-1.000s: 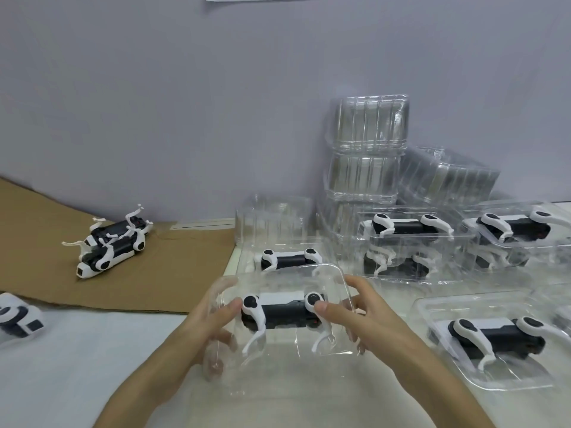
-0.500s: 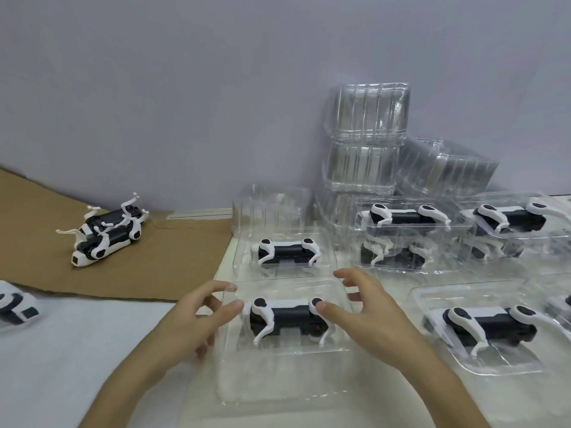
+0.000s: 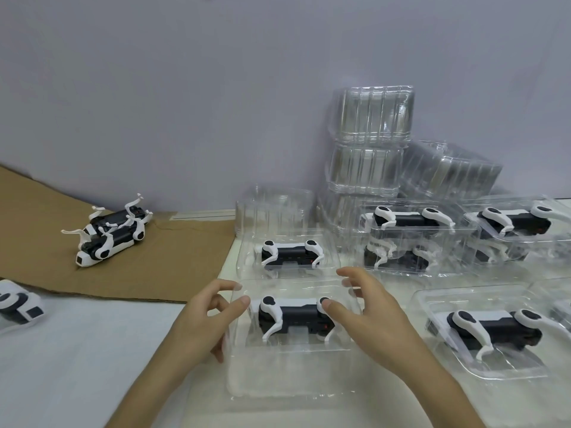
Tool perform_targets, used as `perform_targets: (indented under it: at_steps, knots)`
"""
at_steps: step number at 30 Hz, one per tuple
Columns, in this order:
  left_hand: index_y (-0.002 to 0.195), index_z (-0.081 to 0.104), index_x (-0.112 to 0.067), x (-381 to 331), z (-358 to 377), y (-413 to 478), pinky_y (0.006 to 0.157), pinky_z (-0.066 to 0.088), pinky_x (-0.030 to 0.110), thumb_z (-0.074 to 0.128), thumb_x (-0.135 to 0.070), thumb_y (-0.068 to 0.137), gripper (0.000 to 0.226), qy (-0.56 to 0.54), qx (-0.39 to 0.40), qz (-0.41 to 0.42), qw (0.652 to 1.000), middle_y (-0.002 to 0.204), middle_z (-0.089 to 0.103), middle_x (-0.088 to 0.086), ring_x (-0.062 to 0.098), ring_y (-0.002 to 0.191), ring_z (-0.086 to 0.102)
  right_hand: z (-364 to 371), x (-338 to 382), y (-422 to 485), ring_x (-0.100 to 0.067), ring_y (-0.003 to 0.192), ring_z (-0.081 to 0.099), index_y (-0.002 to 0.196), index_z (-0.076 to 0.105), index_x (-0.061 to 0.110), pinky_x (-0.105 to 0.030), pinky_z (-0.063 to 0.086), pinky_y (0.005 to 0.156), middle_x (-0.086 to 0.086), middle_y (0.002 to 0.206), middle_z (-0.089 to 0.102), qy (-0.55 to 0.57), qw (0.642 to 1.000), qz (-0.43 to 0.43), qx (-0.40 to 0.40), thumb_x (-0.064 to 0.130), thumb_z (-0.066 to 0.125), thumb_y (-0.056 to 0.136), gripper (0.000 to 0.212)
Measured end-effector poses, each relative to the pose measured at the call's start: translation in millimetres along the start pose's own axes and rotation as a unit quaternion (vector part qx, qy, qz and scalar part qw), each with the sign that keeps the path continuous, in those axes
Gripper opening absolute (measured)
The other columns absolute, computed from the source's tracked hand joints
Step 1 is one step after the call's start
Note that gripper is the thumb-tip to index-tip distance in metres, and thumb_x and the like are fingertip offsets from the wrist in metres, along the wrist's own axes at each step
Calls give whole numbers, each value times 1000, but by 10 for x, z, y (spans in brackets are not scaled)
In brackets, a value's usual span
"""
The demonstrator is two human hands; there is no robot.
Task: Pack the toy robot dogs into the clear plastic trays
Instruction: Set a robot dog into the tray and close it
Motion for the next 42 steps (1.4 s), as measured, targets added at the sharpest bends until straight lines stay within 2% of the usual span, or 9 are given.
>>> perform_targets:
  at_steps: [5, 8, 12, 15, 18, 21, 27, 34, 42]
  knots:
    - [112, 70, -31, -94, 133, -113, 52, 53, 28, 72, -48, 73, 43, -68, 105, -37, 991, 67, 53, -3, 18, 57, 59, -121, 100, -16, 12, 106, 53, 113, 62, 39, -3, 35, 83, 25, 115, 60, 38, 990, -84, -111, 27, 70, 89, 27]
    - [120, 67, -31, -119, 199, -163, 58, 57, 31, 74, -40, 77, 45, -87, 139, -49, 985, 75, 56, 0, 22, 63, 64, -254, 172, -46, 10, 106, 55, 105, 66, 40, 1, 34, 83, 28, 109, 63, 45, 980, -123, -152, 26, 70, 86, 23]
    - [114, 71, -31, -98, 165, -129, 61, 59, 40, 73, -19, 89, 28, -85, 74, -29, 993, 93, 60, 10, 21, 71, 67, -233, 207, -61, 5, 99, 62, 96, 70, 39, -15, 45, 84, 28, 101, 68, 50, 990, -118, -61, 25, 71, 87, 16]
    - [128, 58, -38, -16, -11, 0, 81, 60, 40, 64, -26, 95, 35, -111, -51, -3, 993, 114, 63, -8, 10, 95, 69, -130, 225, -89, 5, 102, 61, 93, 72, 39, -19, 46, 84, 29, 101, 68, 18, 992, -123, 0, 28, 71, 88, 12]
    - [147, 36, -50, 21, -106, 150, 94, 49, 29, 57, -54, 87, 64, -165, -9, -8, 986, 139, 49, -29, 0, 121, 58, -30, 273, -141, 4, 104, 60, 96, 71, 40, -23, 48, 87, 29, 103, 66, -18, 985, -153, 79, 41, 67, 86, 11]
    - [154, 24, -49, 19, -74, 414, 99, 47, 34, 47, -59, 91, 68, -194, 50, -40, 979, 154, 36, -25, 6, 128, 54, 51, 321, -189, 3, 103, 58, 100, 69, 42, -24, 47, 87, 27, 102, 64, -68, 970, -193, 129, 55, 54, 79, 28]
    - [152, 40, -30, -356, 182, 849, 78, 63, 46, 59, -32, 100, 55, -42, 75, -97, 992, 126, 60, -4, 23, 97, 71, 61, 290, -165, 2, 105, 57, 101, 69, 38, -22, 46, 87, 25, 103, 65, -51, 973, -193, 114, 45, 59, 85, 20]
    - [157, 27, -23, -537, 353, 909, 85, 60, 50, 71, -15, 93, 78, 58, 90, -112, 988, 115, 60, 9, 28, 105, 67, 80, 284, -158, 0, 103, 57, 100, 68, 36, -26, 47, 88, 23, 101, 64, -57, 972, -198, 109, 44, 56, 88, 19]
    - [161, 9, -22, -594, 425, 829, 97, 55, 48, 70, -14, 94, 92, 64, 124, -144, 980, 135, 50, 5, 22, 108, 61, 86, 285, -162, -2, 103, 57, 99, 69, 35, -27, 47, 87, 20, 100, 65, -55, 974, -191, 109, 40, 58, 90, 16]
Point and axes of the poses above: each hand's wrist, its own y-axis towards the middle knuckle, its own z-axis out of the palm, x = y × z, the point moved 3 cm from there along y, towards the middle knuckle
